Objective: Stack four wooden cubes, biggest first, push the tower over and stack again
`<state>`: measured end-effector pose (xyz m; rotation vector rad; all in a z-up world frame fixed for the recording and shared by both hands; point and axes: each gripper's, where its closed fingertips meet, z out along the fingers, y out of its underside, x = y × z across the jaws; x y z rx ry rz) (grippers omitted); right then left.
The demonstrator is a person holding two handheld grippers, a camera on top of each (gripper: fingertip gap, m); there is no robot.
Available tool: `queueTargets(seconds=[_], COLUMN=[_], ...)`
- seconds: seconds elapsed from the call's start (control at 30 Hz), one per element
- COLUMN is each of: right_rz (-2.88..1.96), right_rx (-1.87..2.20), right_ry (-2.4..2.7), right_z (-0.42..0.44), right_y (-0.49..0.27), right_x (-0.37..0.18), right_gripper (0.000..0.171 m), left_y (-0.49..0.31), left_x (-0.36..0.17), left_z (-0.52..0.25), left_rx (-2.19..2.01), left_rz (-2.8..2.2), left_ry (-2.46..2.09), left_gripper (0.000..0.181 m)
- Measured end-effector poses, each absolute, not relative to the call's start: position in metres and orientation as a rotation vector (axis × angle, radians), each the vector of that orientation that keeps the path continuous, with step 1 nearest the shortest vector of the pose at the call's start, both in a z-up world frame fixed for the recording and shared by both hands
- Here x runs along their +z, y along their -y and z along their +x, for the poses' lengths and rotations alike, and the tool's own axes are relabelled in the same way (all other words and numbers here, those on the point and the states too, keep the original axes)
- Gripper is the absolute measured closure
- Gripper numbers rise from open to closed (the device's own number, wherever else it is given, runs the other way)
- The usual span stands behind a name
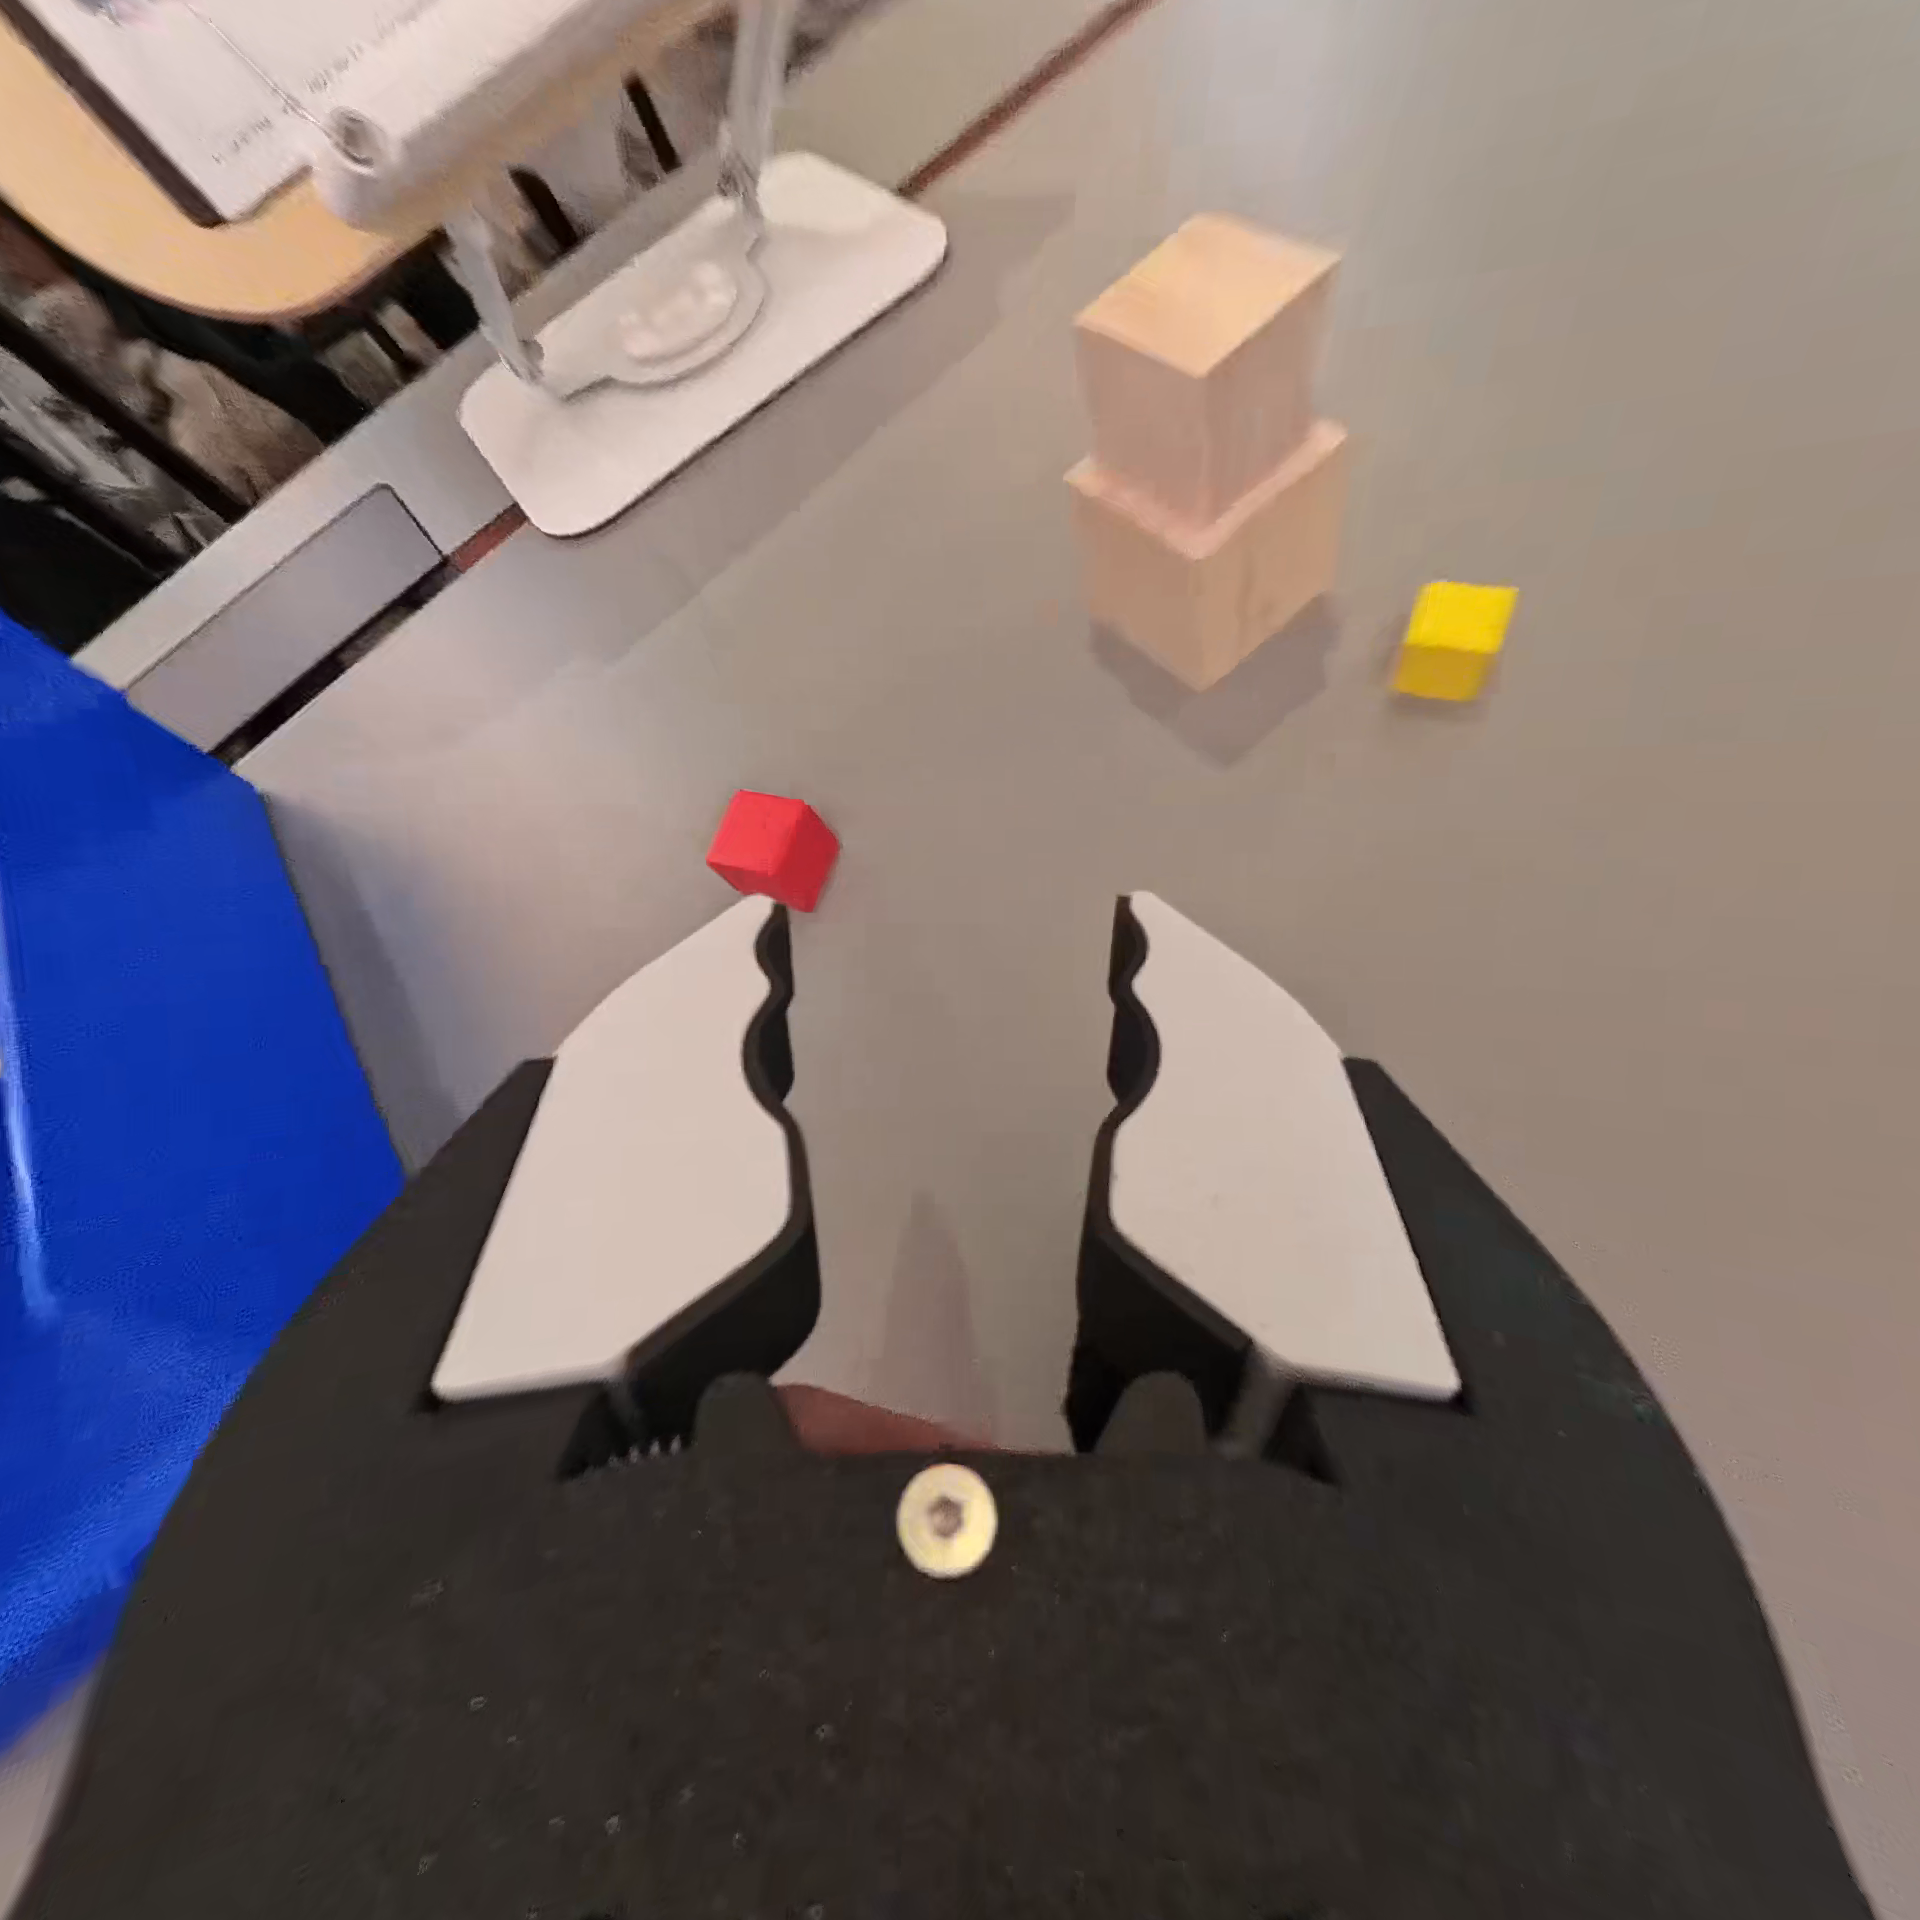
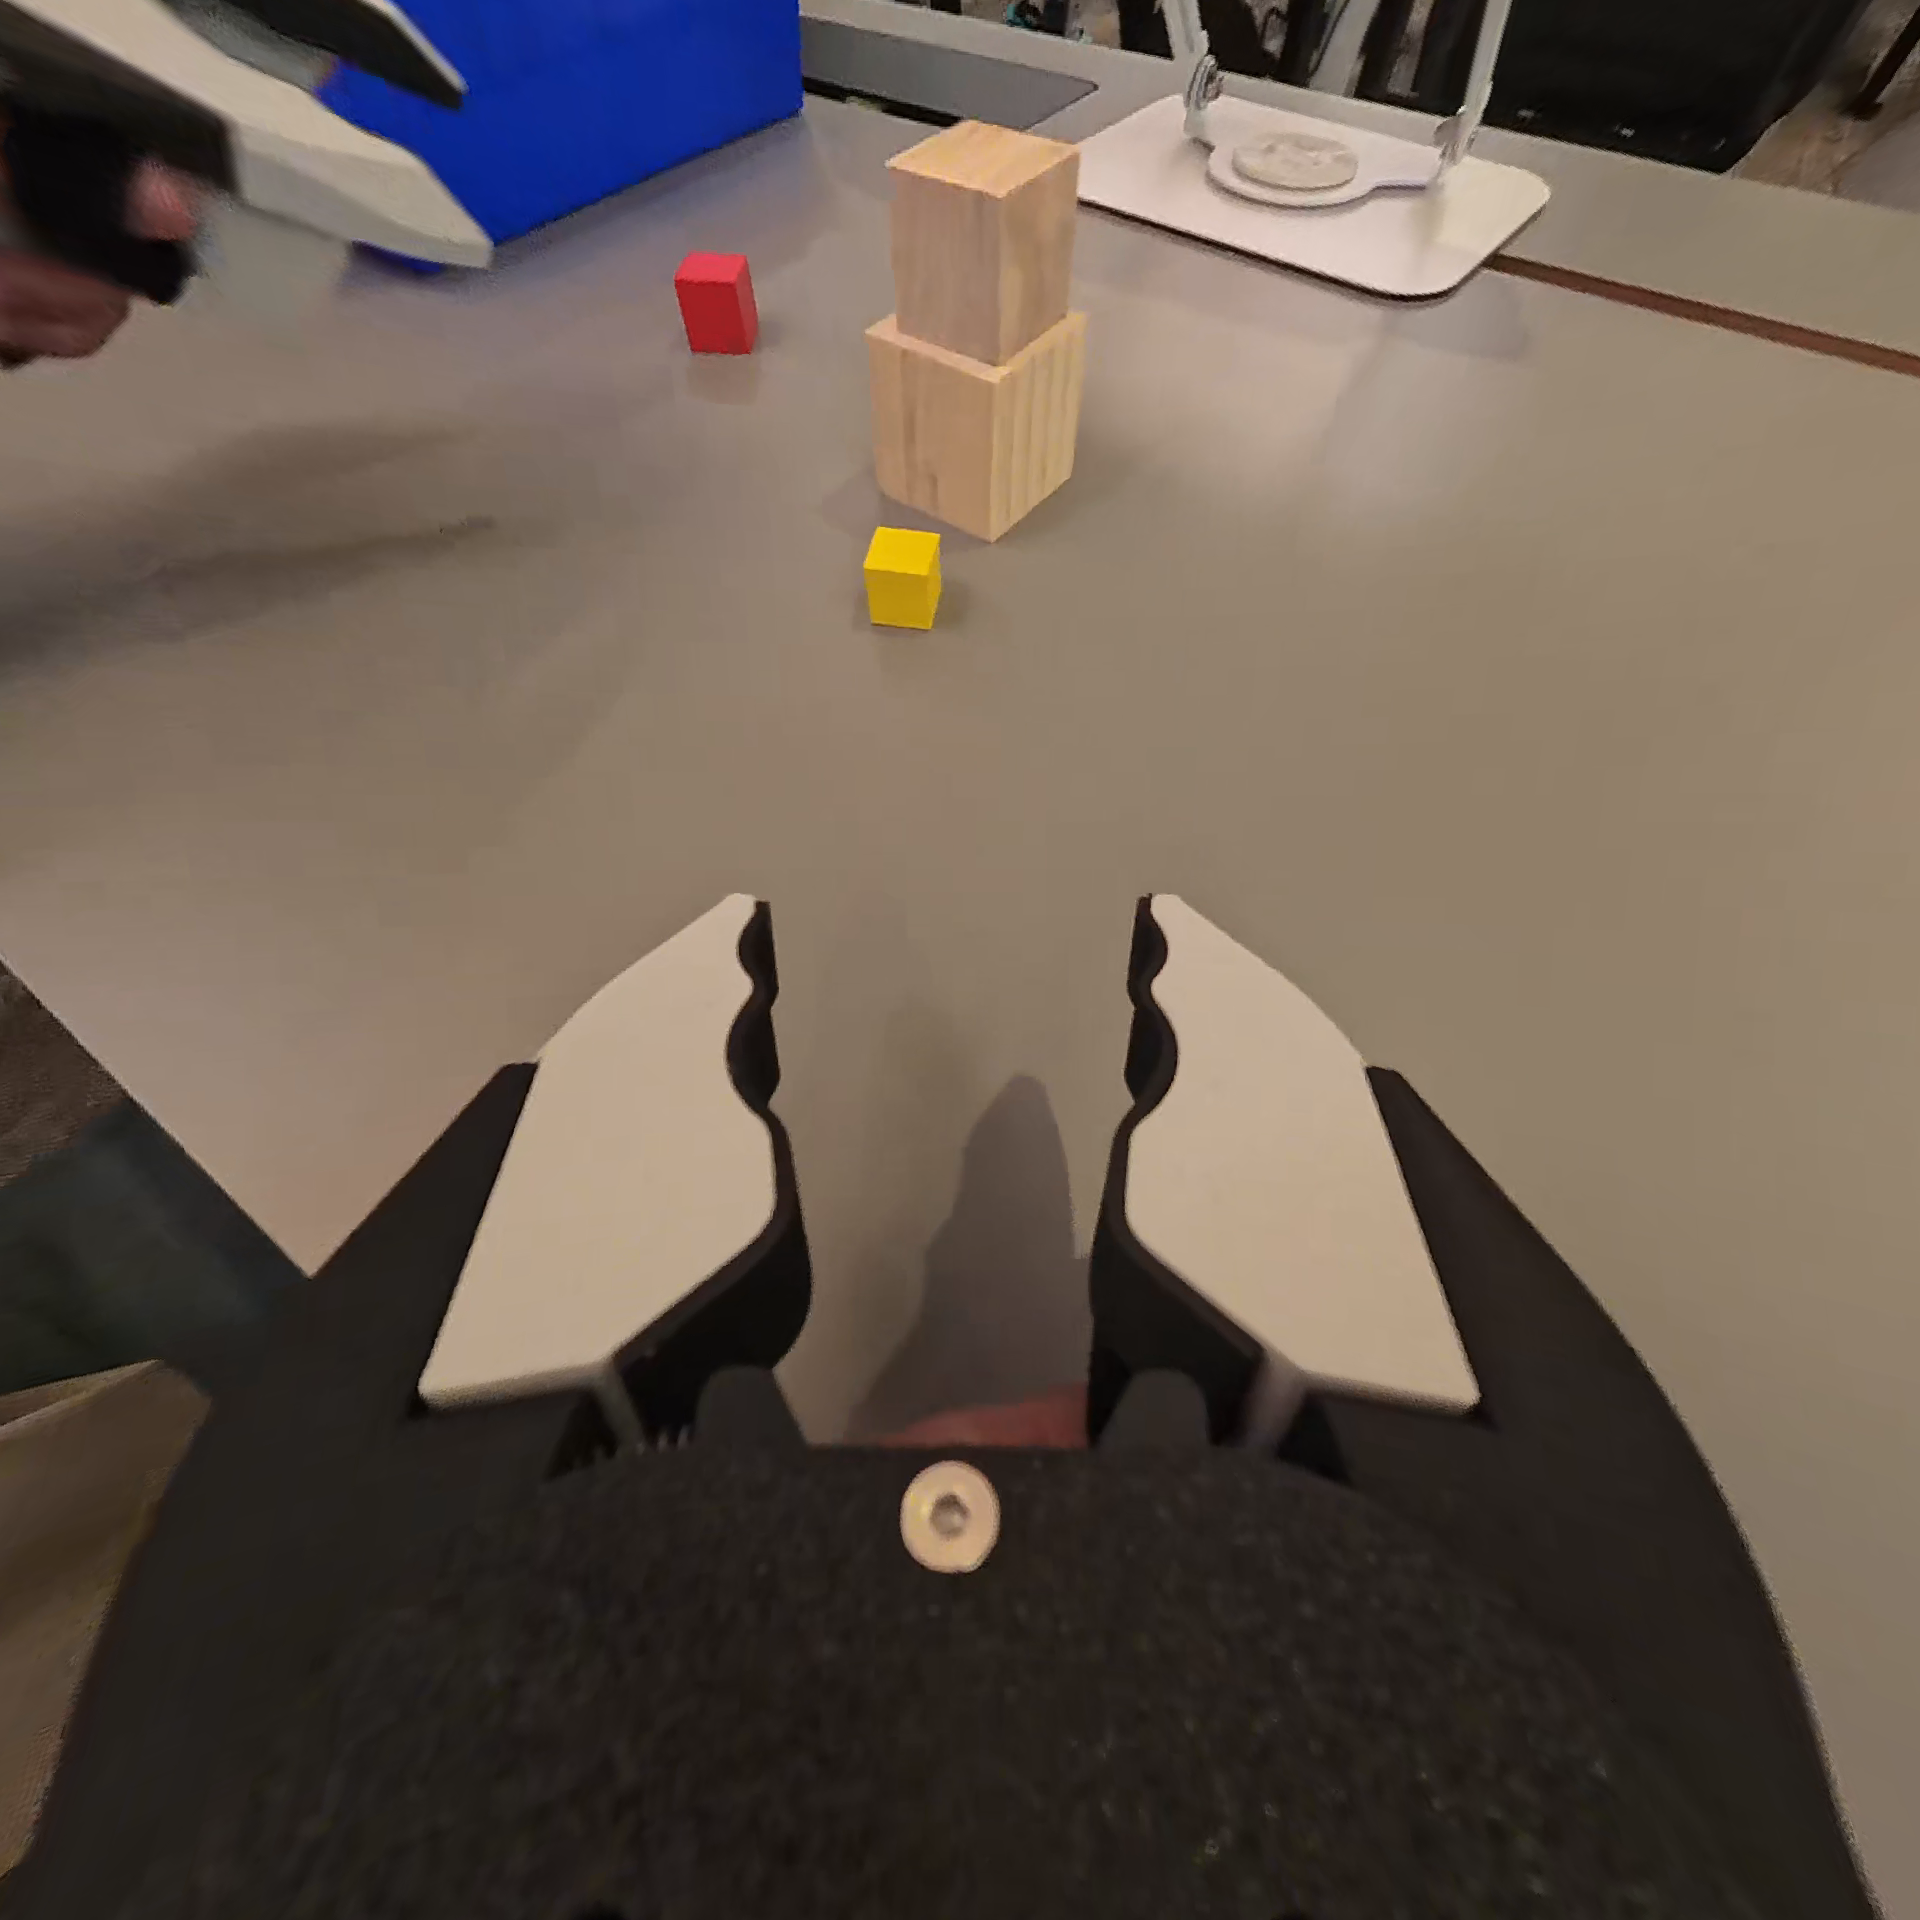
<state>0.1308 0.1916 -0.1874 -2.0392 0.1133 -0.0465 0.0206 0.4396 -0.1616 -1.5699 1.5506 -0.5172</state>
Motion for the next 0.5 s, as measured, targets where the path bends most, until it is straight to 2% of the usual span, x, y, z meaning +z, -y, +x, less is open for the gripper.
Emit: queueTargets(seconds=[0.2,0.3,0.37,0.4,0.5], right_rz=[-2.002,-1.994,-1.995,-1.996,-2.006], right_rx=[-0.017,0.008,0.020,0.024,0.040], right_ry=[-0.154,-0.162,-0.158,-0.155,-0.138], right_z=[0.141,0.142,0.140,0.139,0.133], right_y=[-0.174,-0.172,-0.172,-0.172,-0.174], right_x=[-0.180,-0.178,-0.178,-0.178,-0.179], right_gripper=[0.108,0.109,0.109,0.109,0.110], left_y=[-0.502,-0.519,-0.523,-0.524,-0.520], left_x=[-0.215,-0.228,-0.232,-0.235,-0.235], left_z=[0.050,0.064,0.071,0.072,0.069], left_rx=[-0.267,-0.226,-0.211,-0.195,-0.190], left_rz=[-1.644,-1.694,-1.705,-1.708,-1.730], left_ry=[-1.975,-2.025,-2.040,-2.062,-2.122], left_gripper=[0.122,0.125,0.133,0.149,0.153])
